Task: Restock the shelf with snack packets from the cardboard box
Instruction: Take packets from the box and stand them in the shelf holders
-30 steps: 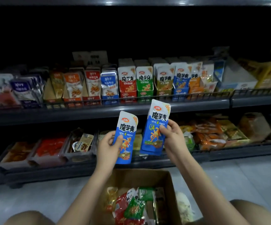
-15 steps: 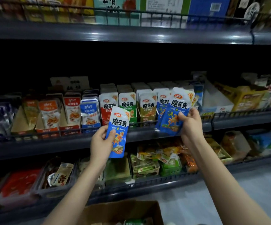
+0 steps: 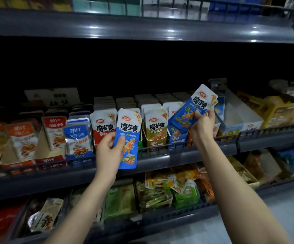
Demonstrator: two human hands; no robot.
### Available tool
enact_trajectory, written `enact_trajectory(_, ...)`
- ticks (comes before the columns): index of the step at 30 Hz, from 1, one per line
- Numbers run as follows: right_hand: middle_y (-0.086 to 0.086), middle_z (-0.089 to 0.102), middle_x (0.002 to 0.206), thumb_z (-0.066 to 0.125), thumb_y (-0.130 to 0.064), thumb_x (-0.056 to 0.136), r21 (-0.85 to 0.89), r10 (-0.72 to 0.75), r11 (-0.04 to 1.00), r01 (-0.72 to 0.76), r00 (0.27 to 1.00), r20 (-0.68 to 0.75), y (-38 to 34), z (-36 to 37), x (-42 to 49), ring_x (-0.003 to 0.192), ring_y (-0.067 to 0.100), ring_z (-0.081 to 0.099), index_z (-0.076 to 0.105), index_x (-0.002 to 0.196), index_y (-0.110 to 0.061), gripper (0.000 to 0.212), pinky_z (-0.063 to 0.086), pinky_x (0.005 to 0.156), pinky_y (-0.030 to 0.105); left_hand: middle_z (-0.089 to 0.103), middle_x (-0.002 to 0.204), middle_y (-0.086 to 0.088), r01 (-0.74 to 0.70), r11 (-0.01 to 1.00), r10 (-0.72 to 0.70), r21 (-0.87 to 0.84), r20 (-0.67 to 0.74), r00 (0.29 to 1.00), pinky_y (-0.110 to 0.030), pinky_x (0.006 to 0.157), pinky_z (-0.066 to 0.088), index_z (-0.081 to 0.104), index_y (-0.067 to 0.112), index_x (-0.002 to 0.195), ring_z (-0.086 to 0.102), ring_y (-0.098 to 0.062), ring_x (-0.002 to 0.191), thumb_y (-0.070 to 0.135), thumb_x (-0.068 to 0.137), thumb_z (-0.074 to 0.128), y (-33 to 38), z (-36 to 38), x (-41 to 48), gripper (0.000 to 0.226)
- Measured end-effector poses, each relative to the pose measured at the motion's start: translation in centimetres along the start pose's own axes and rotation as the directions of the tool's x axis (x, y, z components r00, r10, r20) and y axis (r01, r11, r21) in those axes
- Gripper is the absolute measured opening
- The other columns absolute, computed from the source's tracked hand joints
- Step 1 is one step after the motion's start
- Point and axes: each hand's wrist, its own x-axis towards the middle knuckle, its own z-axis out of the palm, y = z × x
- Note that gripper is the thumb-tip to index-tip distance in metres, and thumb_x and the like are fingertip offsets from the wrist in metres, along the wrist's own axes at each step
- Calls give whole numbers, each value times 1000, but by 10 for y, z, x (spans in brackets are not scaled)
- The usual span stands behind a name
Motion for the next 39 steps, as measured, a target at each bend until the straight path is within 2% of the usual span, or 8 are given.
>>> enact_trajectory(7, 20, 51, 132, 43, 7, 95, -282, -34, 957, 63, 994, 107, 12, -14, -10, 98, 29, 62, 38, 131, -10, 39, 51, 93, 53, 70, 87, 8, -14, 1000, 14, 12, 18, 1000, -25, 60, 55, 59, 28, 91, 70, -6, 76, 16, 93, 58, -7, 0, 3, 12)
enact_trajectory(17, -3, 51, 101, 63, -13, 90, -769, -171, 529, 359, 933, 317, 5, -19, -12, 78, 8, 58, 45, 118, -17, 34, 46, 59, 12, 72, 85, 4, -3, 1000, 4, -19, 46, 999, -25, 59, 57, 61, 22, 90, 70, -9, 74, 15, 92, 57, -9, 1, -4, 8)
enact_trajectory(22, 5, 58, 105, 63, -15, 90, -908, -161, 242, 343, 937, 311, 9, -20, -14, 82, 13, 59, 51, 127, -9, 40, 45, 65, 21, 73, 91, 2, 64, 996, -61, -64, 49, 997, -30, 65, 56, 61, 19, 94, 71, -12, 79, 15, 93, 57, -6, 4, -10, 6)
enact_trajectory(25, 9, 64, 108, 63, -14, 89, -900, -449, 66, 431, 818, 359, 6, -20, -37, 98, 25, 61, 59, 119, -6, 32, 45, 82, 33, 73, 91, 0, 77, 993, -71, -87, 69, 995, -29, 64, 57, 62, 18, 96, 71, -14, 79, 15, 92, 58, -6, 4, -11, 6)
enact_trajectory(28, -4, 64, 95, 63, -19, 90, -774, -433, 292, 562, 799, 417, 2, -16, -77, 85, 11, 61, 61, 115, -10, 26, 48, 75, 21, 74, 88, 0, 78, 992, -64, -100, 137, 989, -26, 61, 57, 62, 16, 96, 71, -14, 76, 13, 91, 59, -3, 7, -15, 7)
enact_trajectory(31, -1, 69, 91, 67, -16, 87, -578, 53, 775, 255, 886, 461, 3, -7, -112, 78, 3, 65, 58, 114, -17, 29, 51, 65, 17, 75, 84, -1, 85, 989, -53, -120, 248, 967, -23, 58, 56, 64, 13, 97, 71, -14, 72, 8, 90, 59, 2, 15, -25, 10)
enact_trajectory(35, 13, 72, 86, 62, -6, 89, -485, 185, 871, 76, 864, 469, 9, -13, -120, 75, 20, 66, 64, 90, -6, 2, 52, 56, 23, 73, 84, 3, -14, 1000, 10, 11, 302, 953, -18, 63, 54, 66, 20, 92, 69, -9, 77, 8, 89, 61, 1, 23, -31, 13)
enact_trajectory(39, 5, 71, 90, 58, -6, 91, -455, 42, 877, 151, 921, 387, -11, -27, -101, 78, 15, 68, 60, 89, -5, 3, 53, 60, 20, 63, 107, 9, -229, 830, 175, 509, 152, 973, -24, 84, 51, 64, 25, 104, 60, -8, 99, 20, 89, 62, -8, 11, -21, 16)
